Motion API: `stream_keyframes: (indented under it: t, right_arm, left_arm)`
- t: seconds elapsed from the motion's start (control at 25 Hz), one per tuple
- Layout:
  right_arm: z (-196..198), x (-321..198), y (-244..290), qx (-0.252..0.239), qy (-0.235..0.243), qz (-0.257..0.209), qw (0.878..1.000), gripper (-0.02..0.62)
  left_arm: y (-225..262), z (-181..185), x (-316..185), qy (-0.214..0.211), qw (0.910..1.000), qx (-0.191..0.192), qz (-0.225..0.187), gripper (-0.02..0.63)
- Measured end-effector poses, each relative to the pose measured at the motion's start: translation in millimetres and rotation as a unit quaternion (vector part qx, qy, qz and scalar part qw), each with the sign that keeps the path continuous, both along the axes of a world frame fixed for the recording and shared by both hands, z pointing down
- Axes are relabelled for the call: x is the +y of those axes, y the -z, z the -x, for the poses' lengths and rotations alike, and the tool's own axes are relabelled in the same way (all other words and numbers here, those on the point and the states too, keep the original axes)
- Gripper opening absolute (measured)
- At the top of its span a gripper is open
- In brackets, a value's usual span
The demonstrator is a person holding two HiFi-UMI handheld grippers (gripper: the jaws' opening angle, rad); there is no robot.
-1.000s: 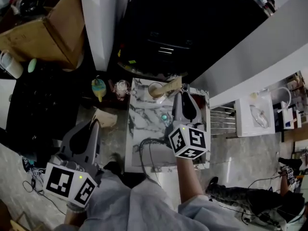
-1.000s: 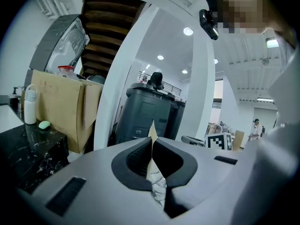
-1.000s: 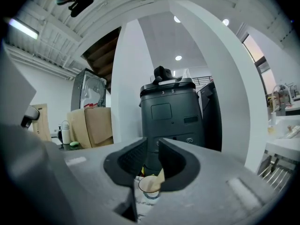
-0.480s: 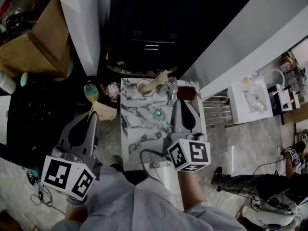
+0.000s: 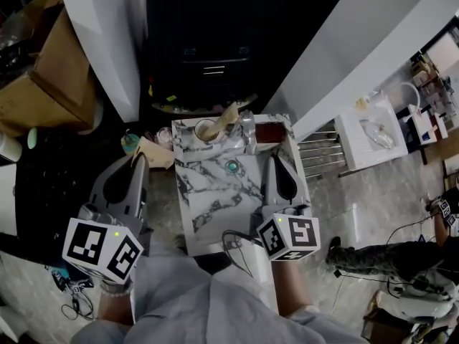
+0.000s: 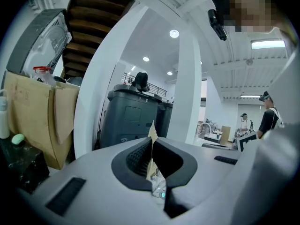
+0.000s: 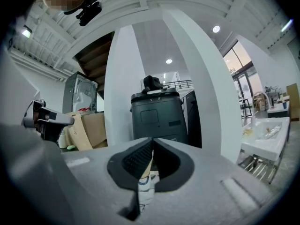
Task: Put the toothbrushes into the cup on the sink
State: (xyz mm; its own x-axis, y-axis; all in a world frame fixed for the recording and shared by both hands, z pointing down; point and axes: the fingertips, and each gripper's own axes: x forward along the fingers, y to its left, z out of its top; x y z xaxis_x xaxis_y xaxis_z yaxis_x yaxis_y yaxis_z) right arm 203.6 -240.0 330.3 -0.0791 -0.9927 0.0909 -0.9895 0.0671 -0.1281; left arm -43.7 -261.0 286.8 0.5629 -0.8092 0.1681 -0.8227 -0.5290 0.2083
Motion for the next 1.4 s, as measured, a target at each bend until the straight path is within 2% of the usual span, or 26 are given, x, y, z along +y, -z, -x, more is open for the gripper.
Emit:
stream_keyframes:
  t: [0.2,0.52,0.84,1.4]
  right_arm:
    - [-12.9,12.1,-2.5,-0.005,-0.022,0.01,1.0,0.002]
    - [-34.3,25.6,-15.1,-0.012,-0.051,0.037,0.998,0.002]
    - [-56.6,35.5,-26.8,-0.001,-0.073,0.035,0.997,0.002]
    - [-85.7,48.1,-45.6,-0.005,-0.109,0.056,0.993,0.002]
  left_arm:
    - [1.6,-16.1,-16.4,-0.02,0.9996,-0.013,-0.016,0.006]
    - [-7.8,-47.5,-45.0,-0.045,0.9986,-0.013,-0.025,0.006]
    - [-24.3,-72.4,-75.9,-0.057,0.9983,0.011,-0.008,0.006]
    - [-81.2,-97.8,-112.3,-0.054,0.998,0.0,0.032,0.006]
